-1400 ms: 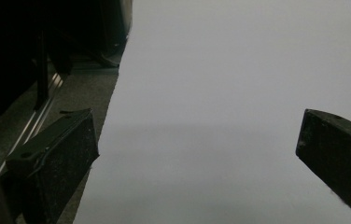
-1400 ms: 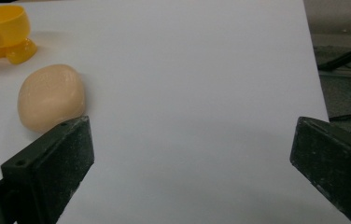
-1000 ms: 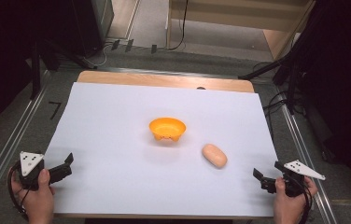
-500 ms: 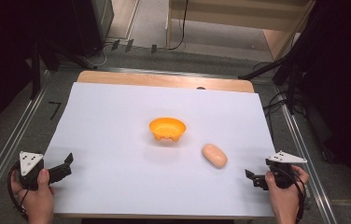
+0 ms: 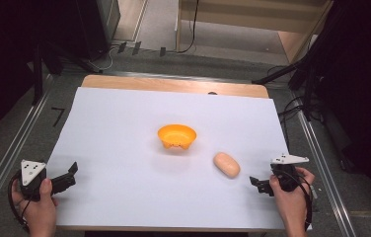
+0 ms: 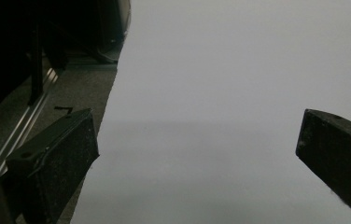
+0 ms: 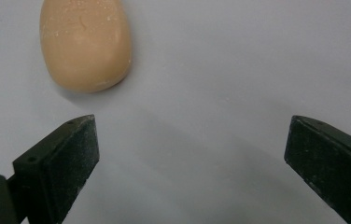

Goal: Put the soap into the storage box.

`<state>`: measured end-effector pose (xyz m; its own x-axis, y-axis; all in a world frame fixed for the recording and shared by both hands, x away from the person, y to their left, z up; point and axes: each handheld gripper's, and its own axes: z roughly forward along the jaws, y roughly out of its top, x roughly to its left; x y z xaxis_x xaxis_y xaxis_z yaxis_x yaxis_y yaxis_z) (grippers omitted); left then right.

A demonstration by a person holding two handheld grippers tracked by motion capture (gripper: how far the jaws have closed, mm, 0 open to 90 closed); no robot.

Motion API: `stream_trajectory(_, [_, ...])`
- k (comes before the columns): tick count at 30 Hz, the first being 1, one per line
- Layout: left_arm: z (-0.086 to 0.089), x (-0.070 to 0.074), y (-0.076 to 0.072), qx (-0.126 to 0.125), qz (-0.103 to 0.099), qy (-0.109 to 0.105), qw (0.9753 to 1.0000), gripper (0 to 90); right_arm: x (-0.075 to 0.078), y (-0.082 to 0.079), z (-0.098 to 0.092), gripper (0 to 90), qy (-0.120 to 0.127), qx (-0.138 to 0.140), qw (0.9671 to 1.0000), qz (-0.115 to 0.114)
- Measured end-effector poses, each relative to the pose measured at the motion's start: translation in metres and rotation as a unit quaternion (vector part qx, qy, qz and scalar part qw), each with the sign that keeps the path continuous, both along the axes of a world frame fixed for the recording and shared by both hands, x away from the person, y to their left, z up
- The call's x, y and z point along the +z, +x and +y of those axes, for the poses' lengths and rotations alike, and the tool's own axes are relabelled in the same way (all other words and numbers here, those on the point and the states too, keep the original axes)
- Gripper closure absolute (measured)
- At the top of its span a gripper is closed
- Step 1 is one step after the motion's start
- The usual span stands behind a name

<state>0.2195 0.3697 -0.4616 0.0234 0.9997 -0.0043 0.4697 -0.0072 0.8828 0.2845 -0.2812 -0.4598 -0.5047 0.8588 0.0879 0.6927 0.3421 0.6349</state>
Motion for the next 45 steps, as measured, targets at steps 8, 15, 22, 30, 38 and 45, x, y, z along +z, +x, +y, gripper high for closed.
stream_trajectory(8, [0.000,0.000,0.000,-0.001,0.000,0.001,1.0000,0.0,0.005,0.008,0.009,3.0,0.001,0.012,0.9999,0.008])
stream_trajectory(15, [-0.001,0.000,0.000,0.000,0.002,0.002,1.0000,0.0,0.008,0.014,0.017,3.0,-0.002,0.028,0.9995,0.014])
stream_trajectory(22, [-0.001,0.000,0.001,-0.001,0.002,0.005,1.0000,0.0,0.009,0.020,0.026,2.9,-0.005,0.037,0.9991,0.021])
stream_trajectory(30, [-0.001,0.000,0.000,-0.002,0.003,0.005,1.0000,0.0,0.011,0.029,0.040,3.0,-0.011,0.047,0.9985,0.028])
stream_trajectory(38, [-0.001,0.000,0.000,-0.001,0.002,0.004,1.0000,0.0,0.012,0.037,0.051,2.9,-0.013,0.051,0.9982,0.029])
stream_trajectory(45, [-0.001,0.000,0.000,-0.002,0.002,0.005,1.0000,0.0,0.007,0.042,0.062,3.0,-0.017,0.056,0.9977,0.035])
